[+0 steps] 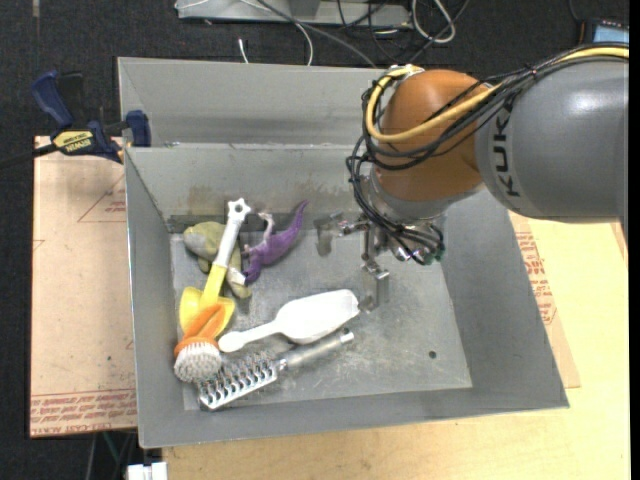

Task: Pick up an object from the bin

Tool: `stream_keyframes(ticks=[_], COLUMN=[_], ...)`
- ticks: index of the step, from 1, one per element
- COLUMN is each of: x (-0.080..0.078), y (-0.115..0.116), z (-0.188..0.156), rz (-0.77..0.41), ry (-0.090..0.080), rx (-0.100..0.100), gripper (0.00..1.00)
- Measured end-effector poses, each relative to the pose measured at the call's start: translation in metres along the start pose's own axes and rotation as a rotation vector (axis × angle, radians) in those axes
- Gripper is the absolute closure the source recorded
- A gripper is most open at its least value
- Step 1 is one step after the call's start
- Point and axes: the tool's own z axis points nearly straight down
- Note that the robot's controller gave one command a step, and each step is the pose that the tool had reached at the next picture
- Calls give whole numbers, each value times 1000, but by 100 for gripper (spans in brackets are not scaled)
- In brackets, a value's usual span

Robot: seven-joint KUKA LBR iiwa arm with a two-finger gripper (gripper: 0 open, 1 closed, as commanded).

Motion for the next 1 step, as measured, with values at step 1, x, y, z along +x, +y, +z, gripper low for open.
stream_keyframes(ticks=[1], x=[17], y=[49], z=[61], rz=[-86], ry=[13], rx=[-9], gripper=[0])
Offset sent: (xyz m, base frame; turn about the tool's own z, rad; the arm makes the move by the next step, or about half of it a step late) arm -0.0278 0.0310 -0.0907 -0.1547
